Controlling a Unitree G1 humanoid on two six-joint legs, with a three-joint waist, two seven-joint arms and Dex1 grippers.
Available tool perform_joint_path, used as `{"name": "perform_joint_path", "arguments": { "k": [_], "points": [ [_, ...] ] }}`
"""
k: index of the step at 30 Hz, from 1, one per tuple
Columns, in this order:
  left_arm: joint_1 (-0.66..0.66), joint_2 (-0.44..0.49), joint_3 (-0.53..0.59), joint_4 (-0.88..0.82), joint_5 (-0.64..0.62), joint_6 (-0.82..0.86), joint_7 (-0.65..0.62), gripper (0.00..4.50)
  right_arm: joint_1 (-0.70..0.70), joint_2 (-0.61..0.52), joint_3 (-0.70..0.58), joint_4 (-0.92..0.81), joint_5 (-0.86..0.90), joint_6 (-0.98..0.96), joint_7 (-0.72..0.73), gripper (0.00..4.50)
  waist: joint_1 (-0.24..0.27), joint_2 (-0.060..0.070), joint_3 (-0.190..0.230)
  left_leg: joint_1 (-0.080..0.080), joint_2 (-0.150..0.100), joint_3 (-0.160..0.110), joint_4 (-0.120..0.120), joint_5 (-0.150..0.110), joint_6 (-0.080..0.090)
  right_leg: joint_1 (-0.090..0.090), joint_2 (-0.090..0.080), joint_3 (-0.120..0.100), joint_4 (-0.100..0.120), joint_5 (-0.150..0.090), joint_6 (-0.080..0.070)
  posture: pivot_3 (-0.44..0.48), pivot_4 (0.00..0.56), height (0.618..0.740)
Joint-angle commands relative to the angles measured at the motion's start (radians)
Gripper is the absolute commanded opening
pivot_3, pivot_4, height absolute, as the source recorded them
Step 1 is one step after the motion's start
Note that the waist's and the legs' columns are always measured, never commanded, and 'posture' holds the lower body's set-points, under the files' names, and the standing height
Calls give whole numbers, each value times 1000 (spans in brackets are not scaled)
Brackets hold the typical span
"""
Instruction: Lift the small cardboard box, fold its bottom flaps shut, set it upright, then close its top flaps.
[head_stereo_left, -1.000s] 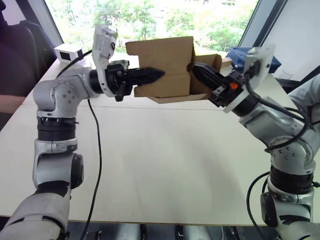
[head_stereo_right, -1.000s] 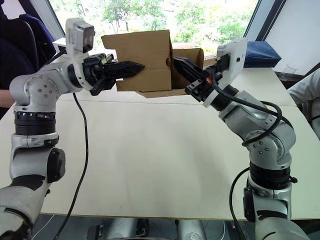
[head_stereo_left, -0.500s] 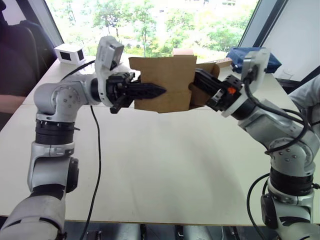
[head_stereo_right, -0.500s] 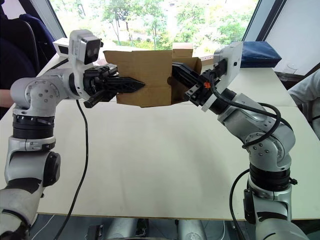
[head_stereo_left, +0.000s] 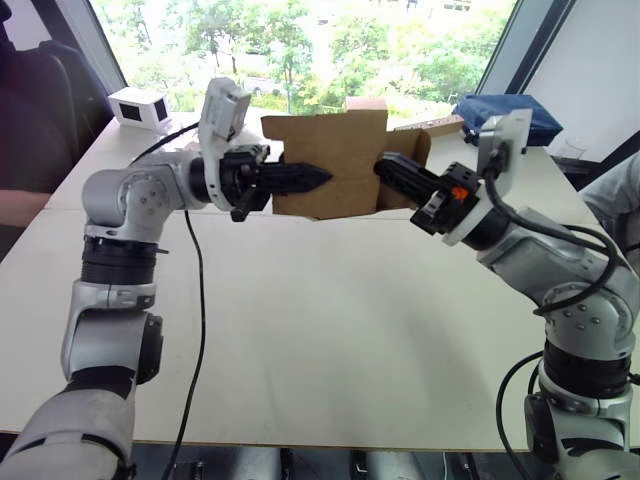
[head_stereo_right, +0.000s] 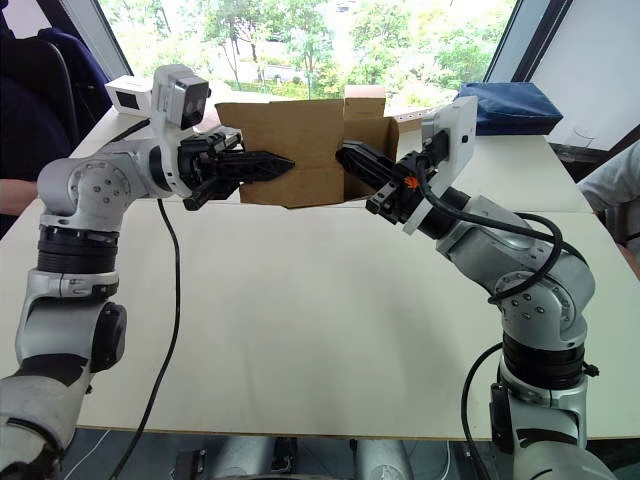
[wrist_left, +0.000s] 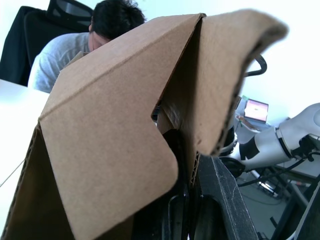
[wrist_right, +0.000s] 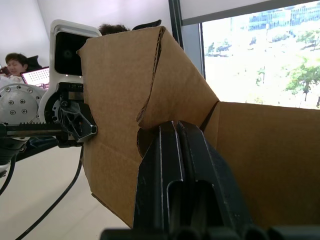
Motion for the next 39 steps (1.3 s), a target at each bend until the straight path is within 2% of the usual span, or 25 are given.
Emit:
{"name": "perform_joint_path", "arguments": {
  "k": [1,5,11,15,18,25,29,39],
  "points": [
    [-21,7,-3,-21,-1,-3,-2,0,3,-16,0,-82,44,2,22,40,0,0,0,0,0,0,0,0,0,0,0,0,0,0,0,0,150,740],
    [-25,33,5,-13,-6,5,-15,0,105,-122,-131,-93,110,27,53,40,4,0,0,-1,0,-1,0,0,0,0,0,0,-1,0,0,0,150,740],
    [-21,52,7,-15,-13,9,-28,0,243,-262,-297,-111,389,75,40,40,2,0,0,-2,0,0,0,0,0,0,-1,-1,-3,0,0,0,150,740],
    [-25,50,7,-17,-15,9,-35,0,362,-330,-272,-181,441,105,52,40,1,0,0,-2,1,-1,0,0,0,0,0,-1,-3,0,0,0,150,740],
    [-29,44,7,-22,-19,11,-33,0,408,-333,-227,-217,415,87,42,40,1,0,0,-2,1,-1,0,0,0,0,0,-1,-3,0,0,0,150,740],
    [-29,38,5,-52,-40,30,-29,0,375,-276,-89,-213,222,9,8,40,3,0,0,-3,0,-1,0,0,0,0,0,0,-4,0,0,0,150,740],
    [-13,45,1,-93,-58,55,-35,0,355,-245,-58,-183,114,-38,16,40,3,-1,0,-5,0,-1,1,0,0,-1,1,0,-6,0,0,0,150,740],
    [29,50,-15,-136,-69,74,-41,0,333,-224,-88,-172,143,-58,39,40,2,-1,0,-5,0,-1,1,0,0,-1,1,0,-6,0,1,0,150,740]
  ]
}}
